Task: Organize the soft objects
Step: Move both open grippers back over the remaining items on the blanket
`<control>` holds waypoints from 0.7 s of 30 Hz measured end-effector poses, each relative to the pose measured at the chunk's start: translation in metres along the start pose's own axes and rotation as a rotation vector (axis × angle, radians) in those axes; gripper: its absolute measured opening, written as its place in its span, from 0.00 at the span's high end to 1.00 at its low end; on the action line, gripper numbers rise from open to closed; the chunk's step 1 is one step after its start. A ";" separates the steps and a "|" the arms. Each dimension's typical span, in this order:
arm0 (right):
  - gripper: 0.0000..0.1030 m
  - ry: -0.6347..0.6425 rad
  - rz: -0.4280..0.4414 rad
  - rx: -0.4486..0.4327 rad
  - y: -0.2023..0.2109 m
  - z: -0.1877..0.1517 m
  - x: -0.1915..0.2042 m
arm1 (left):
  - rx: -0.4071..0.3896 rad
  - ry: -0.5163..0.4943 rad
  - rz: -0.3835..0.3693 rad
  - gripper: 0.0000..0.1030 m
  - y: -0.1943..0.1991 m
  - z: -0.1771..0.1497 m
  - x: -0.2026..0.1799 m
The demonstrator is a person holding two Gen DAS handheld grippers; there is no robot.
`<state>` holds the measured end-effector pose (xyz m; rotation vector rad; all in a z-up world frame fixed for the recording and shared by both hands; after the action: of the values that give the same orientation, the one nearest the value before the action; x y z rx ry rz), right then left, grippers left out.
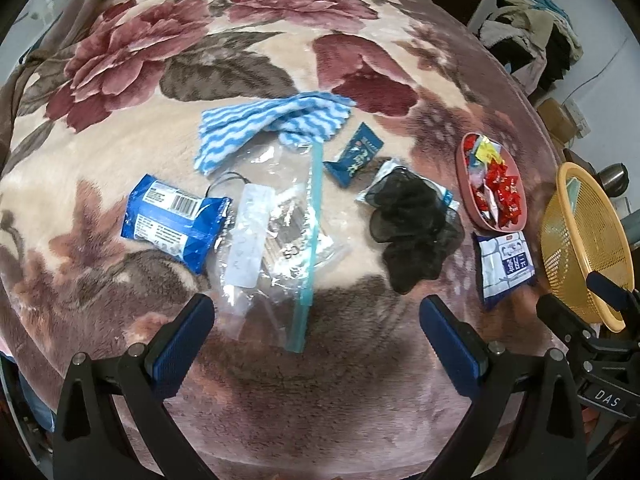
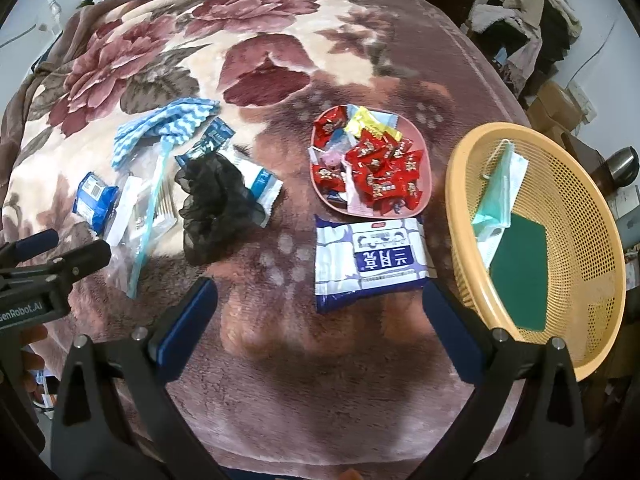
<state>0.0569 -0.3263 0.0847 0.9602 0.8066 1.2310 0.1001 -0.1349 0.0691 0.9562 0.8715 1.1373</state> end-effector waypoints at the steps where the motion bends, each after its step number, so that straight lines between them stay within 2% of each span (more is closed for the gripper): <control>1: 0.00 0.003 0.001 0.001 -0.001 0.000 0.002 | 0.001 0.006 0.001 0.00 -0.001 0.000 0.003; 21: 0.00 0.069 0.017 0.042 -0.022 0.002 0.048 | 0.033 0.083 0.011 0.00 -0.016 -0.010 0.053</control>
<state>0.0752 -0.2809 0.0648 0.9647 0.8834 1.2722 0.1071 -0.0836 0.0468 0.9466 0.9555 1.1822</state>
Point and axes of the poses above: each gripper's, at about its wrist camera, not at the fingertips, and y roughly against the way its jaws point, x to its left, z to its top, the point moved 8 cm from there along -y, roughly the way its jaws point, and after that the axes turned 8 degrees about -y, right-handed, at the moved point
